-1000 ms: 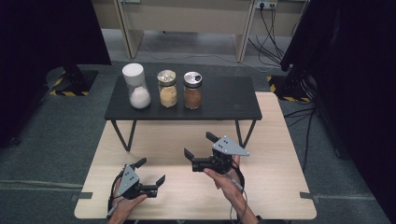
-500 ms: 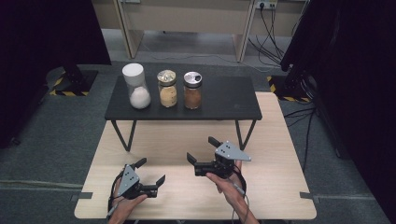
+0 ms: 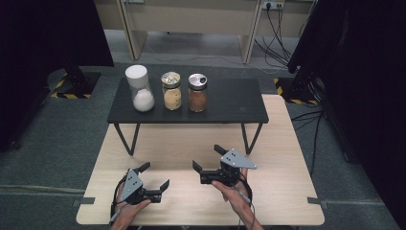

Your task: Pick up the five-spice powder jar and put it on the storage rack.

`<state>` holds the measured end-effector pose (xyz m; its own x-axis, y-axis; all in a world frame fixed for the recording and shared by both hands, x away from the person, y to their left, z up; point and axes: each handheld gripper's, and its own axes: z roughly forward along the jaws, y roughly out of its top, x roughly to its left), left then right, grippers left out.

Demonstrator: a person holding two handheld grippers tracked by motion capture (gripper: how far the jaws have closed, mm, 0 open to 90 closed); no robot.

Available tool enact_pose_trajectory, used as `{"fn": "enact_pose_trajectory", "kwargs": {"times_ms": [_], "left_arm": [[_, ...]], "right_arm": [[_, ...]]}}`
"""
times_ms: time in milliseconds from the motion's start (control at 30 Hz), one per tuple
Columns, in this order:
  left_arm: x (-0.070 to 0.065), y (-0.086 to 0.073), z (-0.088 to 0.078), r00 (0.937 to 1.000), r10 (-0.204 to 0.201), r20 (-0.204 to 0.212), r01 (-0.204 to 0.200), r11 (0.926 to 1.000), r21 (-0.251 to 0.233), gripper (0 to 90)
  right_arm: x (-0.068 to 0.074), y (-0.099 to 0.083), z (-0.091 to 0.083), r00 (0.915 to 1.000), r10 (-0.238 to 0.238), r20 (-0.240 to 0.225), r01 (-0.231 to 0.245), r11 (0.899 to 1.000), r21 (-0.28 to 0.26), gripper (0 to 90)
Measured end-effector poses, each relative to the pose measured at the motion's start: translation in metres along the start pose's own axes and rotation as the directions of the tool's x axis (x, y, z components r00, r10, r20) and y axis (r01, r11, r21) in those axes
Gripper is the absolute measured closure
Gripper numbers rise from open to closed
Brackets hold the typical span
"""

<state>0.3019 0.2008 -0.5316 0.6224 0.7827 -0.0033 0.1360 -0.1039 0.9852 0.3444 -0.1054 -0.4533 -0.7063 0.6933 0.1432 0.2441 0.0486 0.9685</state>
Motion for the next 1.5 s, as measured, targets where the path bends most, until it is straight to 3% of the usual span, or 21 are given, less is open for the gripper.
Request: {"fn": "enact_pose_trajectory", "kwargs": {"times_ms": [667,1500], "left_arm": [[0.0,0.0,0.0,1.0,0.002,0.0,-0.002,1.0,0.0,2.0],[0.0,0.0,0.0,1.0,0.002,0.0,-0.002,1.0,0.001,2.0]], "right_arm": [[0.0,-0.028,0.0,1.0,0.008,0.001,-0.008,0.999,0.039,1.0],[0.003,-0.047,-0.007,1.0,0.007,0.001,-0.007,0.998,0.058,1.0]]}}
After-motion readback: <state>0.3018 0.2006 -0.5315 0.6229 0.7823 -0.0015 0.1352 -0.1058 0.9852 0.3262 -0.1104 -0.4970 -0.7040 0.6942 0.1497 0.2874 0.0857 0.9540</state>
